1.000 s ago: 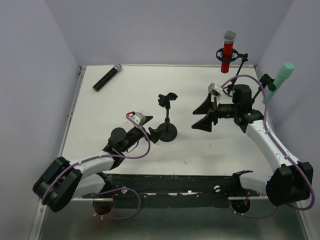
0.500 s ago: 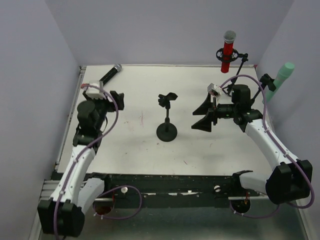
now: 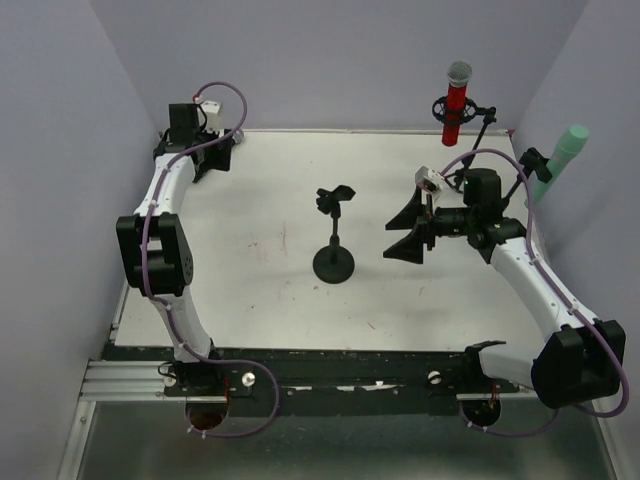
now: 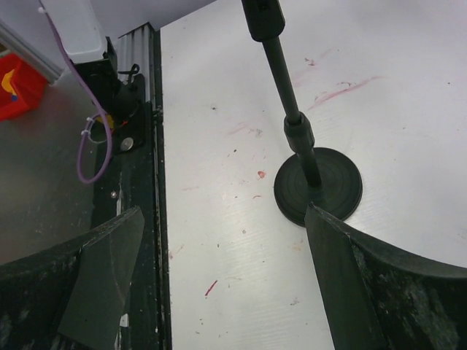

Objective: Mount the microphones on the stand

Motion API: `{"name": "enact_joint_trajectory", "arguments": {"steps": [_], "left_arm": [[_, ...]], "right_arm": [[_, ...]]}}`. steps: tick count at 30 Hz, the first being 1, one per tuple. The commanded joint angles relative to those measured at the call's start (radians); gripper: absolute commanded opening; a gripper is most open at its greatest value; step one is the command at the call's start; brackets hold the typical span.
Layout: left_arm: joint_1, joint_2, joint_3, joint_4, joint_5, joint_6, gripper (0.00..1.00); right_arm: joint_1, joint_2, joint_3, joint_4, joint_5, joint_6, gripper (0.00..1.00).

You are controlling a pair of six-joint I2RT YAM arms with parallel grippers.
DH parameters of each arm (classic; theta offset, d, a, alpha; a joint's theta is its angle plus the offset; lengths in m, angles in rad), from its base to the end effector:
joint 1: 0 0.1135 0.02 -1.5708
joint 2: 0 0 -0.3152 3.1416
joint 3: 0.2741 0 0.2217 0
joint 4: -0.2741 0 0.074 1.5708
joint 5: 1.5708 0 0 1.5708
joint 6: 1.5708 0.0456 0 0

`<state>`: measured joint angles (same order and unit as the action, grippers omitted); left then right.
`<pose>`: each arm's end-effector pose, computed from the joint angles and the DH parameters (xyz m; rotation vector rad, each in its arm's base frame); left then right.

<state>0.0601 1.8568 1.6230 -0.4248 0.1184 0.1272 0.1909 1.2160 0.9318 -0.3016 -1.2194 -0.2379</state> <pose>0.4243 0.0201 0.3518 0.1392 2.2198 -0.0292 0.1950 0.0813 0.3572 -1.0584 1.6404 1.2534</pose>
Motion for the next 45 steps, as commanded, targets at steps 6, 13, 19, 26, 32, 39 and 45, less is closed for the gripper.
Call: {"name": "enact_joint_trajectory", "arguments": {"steps": [6, 13, 19, 26, 32, 39, 45], "left_arm": [[0.015, 0.3, 0.357, -0.229, -0.071, 0.149, 0.81], [0.029, 0.4, 0.471, -0.232, -0.149, 0.169, 0.77], [0.04, 0.453, 0.499, -0.189, -0.34, 0.144, 0.73], [0.037, 0.486, 0.477, -0.166, -0.442, 0.164, 0.72], [0.029, 0.507, 0.483, -0.196, -0.398, 0.204, 0.72], [0.03, 0.528, 0.474, -0.236, -0.339, 0.221, 0.7], [0.033, 0.533, 0.486, -0.241, -0.335, 0.227, 0.58]], "right_arm": [[0.007, 0.037, 0.059, -0.091, -0.029, -0.058, 1.0], [0.008, 0.076, 0.09, -0.169, -0.046, -0.118, 1.0], [0.008, 0.106, 0.116, -0.231, -0.055, -0.162, 1.0], [0.008, 0.123, 0.137, -0.28, -0.066, -0.198, 1.0], [0.008, 0.129, 0.151, -0.306, -0.074, -0.218, 0.99], [0.008, 0.132, 0.167, -0.352, -0.084, -0.254, 1.0], [0.008, 0.139, 0.182, -0.39, -0.098, -0.282, 1.0]]}}
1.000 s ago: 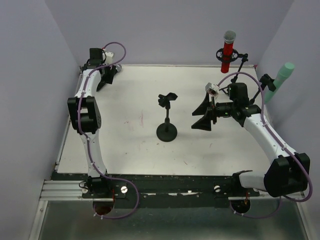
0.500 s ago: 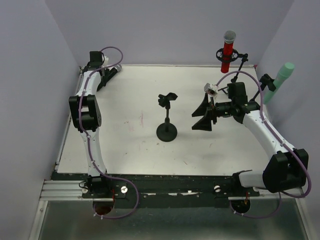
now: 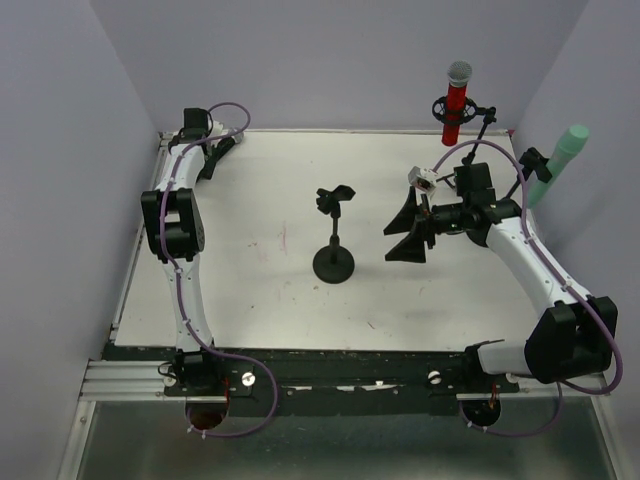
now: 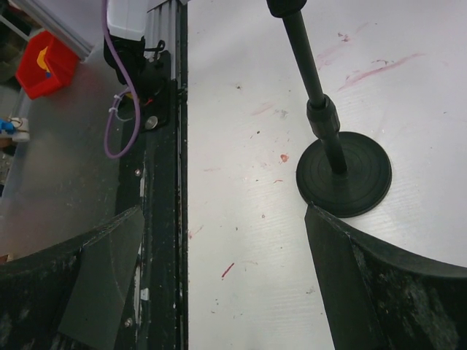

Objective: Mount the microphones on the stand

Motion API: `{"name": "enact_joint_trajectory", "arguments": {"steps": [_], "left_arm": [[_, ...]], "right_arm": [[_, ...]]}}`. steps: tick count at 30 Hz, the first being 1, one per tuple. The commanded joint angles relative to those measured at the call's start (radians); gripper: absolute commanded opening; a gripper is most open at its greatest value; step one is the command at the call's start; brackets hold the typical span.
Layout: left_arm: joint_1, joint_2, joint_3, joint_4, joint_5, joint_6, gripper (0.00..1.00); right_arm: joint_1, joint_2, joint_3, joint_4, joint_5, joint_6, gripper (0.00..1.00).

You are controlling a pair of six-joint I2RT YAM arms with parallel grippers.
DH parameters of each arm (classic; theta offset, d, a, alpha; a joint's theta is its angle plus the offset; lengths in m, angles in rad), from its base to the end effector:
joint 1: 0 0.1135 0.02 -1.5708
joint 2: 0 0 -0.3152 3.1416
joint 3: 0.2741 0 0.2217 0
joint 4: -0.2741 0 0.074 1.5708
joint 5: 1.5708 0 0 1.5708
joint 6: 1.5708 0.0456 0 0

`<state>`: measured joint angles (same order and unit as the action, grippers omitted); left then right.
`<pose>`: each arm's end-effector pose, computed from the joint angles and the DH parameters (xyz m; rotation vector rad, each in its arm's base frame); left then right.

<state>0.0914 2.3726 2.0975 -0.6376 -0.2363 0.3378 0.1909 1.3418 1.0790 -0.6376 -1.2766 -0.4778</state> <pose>0.5373 0.0600 0.2389 0.2073 2.5008 0.4731 0.2120 0.0854 0.3546 -1.1286 1.6957 1.3499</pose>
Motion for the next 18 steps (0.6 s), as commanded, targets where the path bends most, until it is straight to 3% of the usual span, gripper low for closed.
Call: {"name": "enact_joint_trajectory", "arguments": {"steps": [1, 5, 11, 18], "left_arm": [[0.002, 0.019, 0.012, -0.028, 0.02, 0.017, 0.57], [-0.001, 0.019, 0.012, -0.025, 0.008, 0.015, 0.56], [-0.001, 0.014, 0.001, -0.017, 0.005, 0.012, 0.46], [0.001, 0.007, -0.01, -0.017, 0.018, 0.018, 0.4]], "right_arm": [[0.008, 0.013, 0.038, -0.059, -0.043, -0.048, 1.0], [0.01, 0.017, 0.047, -0.086, -0.05, -0.071, 0.99], [0.018, 0.016, 0.055, -0.106, -0.052, -0.091, 1.0], [0.019, 0.013, 0.055, -0.106, -0.052, -0.093, 1.0]]}}
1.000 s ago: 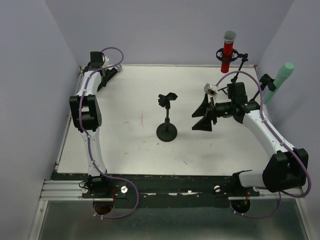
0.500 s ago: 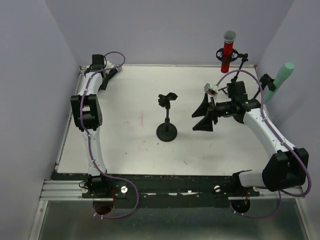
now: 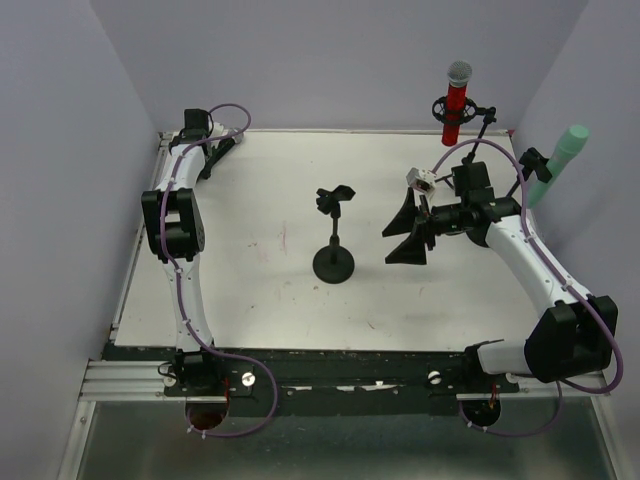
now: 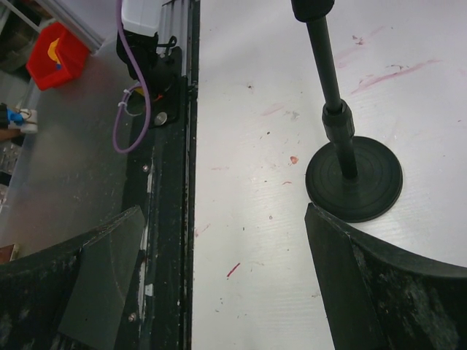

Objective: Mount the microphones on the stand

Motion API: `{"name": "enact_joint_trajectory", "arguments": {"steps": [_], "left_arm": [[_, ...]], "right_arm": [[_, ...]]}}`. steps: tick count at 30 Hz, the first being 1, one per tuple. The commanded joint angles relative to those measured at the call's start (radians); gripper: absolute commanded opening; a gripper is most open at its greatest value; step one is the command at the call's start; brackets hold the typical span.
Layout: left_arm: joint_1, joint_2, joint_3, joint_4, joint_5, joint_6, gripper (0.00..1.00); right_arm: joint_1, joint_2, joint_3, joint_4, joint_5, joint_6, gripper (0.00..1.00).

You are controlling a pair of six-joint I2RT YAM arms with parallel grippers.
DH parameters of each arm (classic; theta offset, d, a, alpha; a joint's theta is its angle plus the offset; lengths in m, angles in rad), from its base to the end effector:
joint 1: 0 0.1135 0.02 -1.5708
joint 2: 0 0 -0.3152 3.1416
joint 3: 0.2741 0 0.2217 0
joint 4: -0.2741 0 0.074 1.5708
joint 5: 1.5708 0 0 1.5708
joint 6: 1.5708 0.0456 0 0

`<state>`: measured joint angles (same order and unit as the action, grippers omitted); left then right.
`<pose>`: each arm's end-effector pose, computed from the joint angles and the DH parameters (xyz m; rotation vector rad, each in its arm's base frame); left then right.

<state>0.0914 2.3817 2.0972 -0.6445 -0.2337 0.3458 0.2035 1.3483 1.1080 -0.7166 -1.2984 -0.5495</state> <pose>0.5378 0.0599 0.2335 0.2226 2.5168 0.4713 0.2083 0.0878 0.3579 -1.1709 1.6662 1.3722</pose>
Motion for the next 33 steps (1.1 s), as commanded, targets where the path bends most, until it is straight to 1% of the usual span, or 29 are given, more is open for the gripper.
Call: {"name": "enact_joint_trajectory", "arguments": {"steps": [1, 5, 8, 14, 18, 20, 22, 23, 25, 26, 27, 28, 30, 31, 33], "left_arm": [[-0.001, -0.003, -0.011, -0.012, 0.02, 0.01, 0.4], [-0.002, -0.01, -0.02, -0.011, 0.045, 0.015, 0.34], [-0.01, -0.027, -0.032, 0.006, 0.022, 0.007, 0.33], [-0.012, -0.124, -0.058, 0.029, 0.054, -0.025, 0.31], [-0.012, -0.197, -0.094, 0.061, 0.114, -0.054, 0.21], [-0.012, -0.223, -0.12, 0.092, 0.132, -0.062, 0.13], [-0.007, -0.219, -0.109, 0.108, 0.142, -0.076, 0.03], [-0.005, -0.207, -0.086, 0.1, 0.152, -0.085, 0.01], [0.004, -0.165, -0.01, 0.056, 0.206, -0.132, 0.0], [0.014, -0.139, 0.038, 0.033, 0.232, -0.18, 0.0], [0.022, -0.112, 0.087, -0.001, 0.291, -0.217, 0.0], [0.033, -0.096, 0.136, -0.02, 0.318, -0.252, 0.0], [0.05, -0.098, 0.143, 0.0, 0.37, -0.332, 0.0], [0.065, -0.108, 0.132, 0.02, 0.401, -0.422, 0.0], [0.106, -0.122, 0.106, 0.061, 0.505, -0.59, 0.0]], "right_arm": [[0.007, 0.006, 0.024, -0.027, -0.03, -0.02, 1.0], [0.013, 0.006, 0.024, -0.027, -0.025, -0.023, 1.0], [0.016, 0.002, 0.024, -0.027, -0.025, -0.024, 0.99], [0.027, -0.014, 0.019, -0.021, -0.022, -0.023, 1.0], [0.034, -0.02, 0.016, -0.015, -0.016, -0.018, 0.99], [0.034, -0.023, 0.015, -0.012, -0.015, -0.017, 1.0], [0.037, -0.024, 0.015, -0.012, -0.015, -0.018, 1.0], [0.037, -0.024, 0.013, -0.012, -0.015, -0.018, 1.0], [0.037, -0.021, 0.015, -0.011, -0.013, -0.018, 1.0], [0.037, -0.021, 0.013, -0.009, -0.012, -0.018, 0.99], [0.037, -0.02, 0.013, -0.009, -0.01, -0.018, 1.0], [0.037, -0.017, 0.015, -0.009, -0.009, -0.018, 1.0], [0.037, -0.011, 0.013, -0.009, -0.007, -0.018, 1.0], [0.037, -0.006, 0.013, -0.012, -0.009, -0.018, 1.0], [0.037, 0.003, 0.018, -0.021, -0.012, -0.026, 1.0]]}}
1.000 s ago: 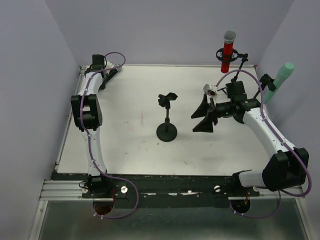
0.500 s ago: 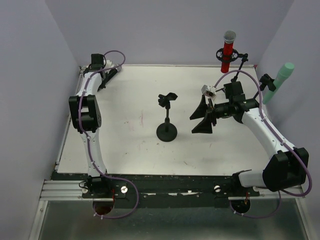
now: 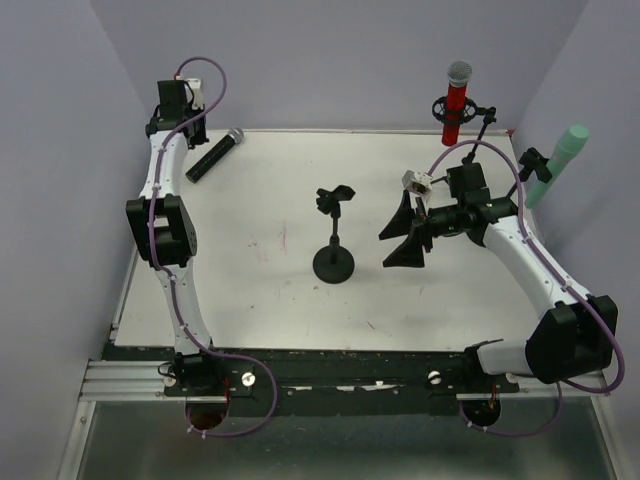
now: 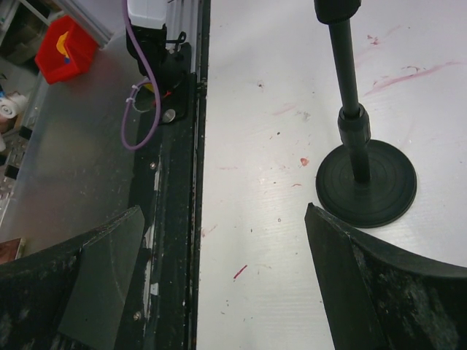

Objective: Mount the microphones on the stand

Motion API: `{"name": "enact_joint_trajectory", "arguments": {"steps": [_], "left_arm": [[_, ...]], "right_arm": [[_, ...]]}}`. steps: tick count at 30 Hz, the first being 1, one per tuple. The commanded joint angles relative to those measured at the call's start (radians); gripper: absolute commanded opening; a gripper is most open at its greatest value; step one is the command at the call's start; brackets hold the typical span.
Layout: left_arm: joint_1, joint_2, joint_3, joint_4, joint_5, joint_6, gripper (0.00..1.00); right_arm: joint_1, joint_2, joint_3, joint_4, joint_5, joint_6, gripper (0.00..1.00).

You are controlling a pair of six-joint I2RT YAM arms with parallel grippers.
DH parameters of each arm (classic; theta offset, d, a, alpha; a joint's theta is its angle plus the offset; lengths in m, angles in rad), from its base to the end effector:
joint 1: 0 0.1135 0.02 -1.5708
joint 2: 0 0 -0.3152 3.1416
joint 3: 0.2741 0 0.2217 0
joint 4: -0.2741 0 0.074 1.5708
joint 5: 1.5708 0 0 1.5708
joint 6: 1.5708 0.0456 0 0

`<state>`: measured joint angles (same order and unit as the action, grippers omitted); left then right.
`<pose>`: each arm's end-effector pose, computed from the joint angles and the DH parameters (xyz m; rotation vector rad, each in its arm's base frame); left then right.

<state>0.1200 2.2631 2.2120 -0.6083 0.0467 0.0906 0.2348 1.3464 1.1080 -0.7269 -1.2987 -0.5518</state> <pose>0.5283 0.0616 0.3319 -0.0072 2.2301 0.0631 0.2042 0.0940 0.3578 -1.2001 1.6595 1.3956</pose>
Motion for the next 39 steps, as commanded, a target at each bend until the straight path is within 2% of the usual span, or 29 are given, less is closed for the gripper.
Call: {"name": "enact_joint_trajectory", "arguments": {"steps": [1, 3, 5, 9, 12, 15, 17, 20, 23, 30, 34, 39], "left_arm": [[0.096, -0.004, -0.02, 0.057, 0.286, -0.413, 0.0], [0.127, 0.003, -0.057, 0.12, 0.389, -0.588, 0.0], [0.127, 0.01, -0.077, 0.163, 0.421, -0.676, 0.0], [0.127, -0.019, -0.184, 0.281, 0.253, -0.921, 0.0], [0.127, 0.041, -0.077, 0.184, 0.131, -1.023, 0.0], [0.142, 0.15, 0.081, 0.069, 0.136, -1.156, 0.0], [0.155, 0.158, 0.051, 0.105, 0.154, -1.265, 0.0], [0.167, 0.128, -0.078, 0.241, 0.154, -1.444, 0.0], [0.164, 0.139, -0.089, 0.242, 0.096, -1.57, 0.0], [0.142, 0.164, -0.048, 0.116, -0.086, -1.732, 0.0], [0.136, 0.222, 0.055, 0.024, -0.1, -1.756, 0.0], [0.118, 0.245, 0.089, -0.039, -0.136, -1.787, 0.0]], "right_arm": [[0.005, 0.007, 0.018, -0.011, -0.013, -0.025, 0.99], [0.006, 0.013, 0.019, -0.014, -0.011, -0.028, 0.99], [0.006, 0.017, 0.021, -0.02, -0.013, -0.034, 1.0], [0.006, 0.022, 0.018, -0.017, -0.008, -0.033, 0.99], [0.008, 0.025, 0.018, -0.017, -0.007, -0.033, 1.0], [0.006, 0.031, 0.023, -0.031, -0.008, -0.046, 1.0], [0.006, 0.036, 0.027, -0.043, -0.01, -0.062, 1.0], [0.006, 0.043, 0.033, -0.068, -0.013, -0.083, 1.0], [0.006, 0.056, 0.042, -0.094, -0.02, -0.109, 1.0], [0.005, 0.076, 0.069, -0.203, -0.042, -0.223, 1.0], [0.006, 0.094, 0.09, -0.279, -0.054, -0.31, 1.0], [0.008, 0.106, 0.113, -0.368, -0.068, -0.408, 1.0]]}}
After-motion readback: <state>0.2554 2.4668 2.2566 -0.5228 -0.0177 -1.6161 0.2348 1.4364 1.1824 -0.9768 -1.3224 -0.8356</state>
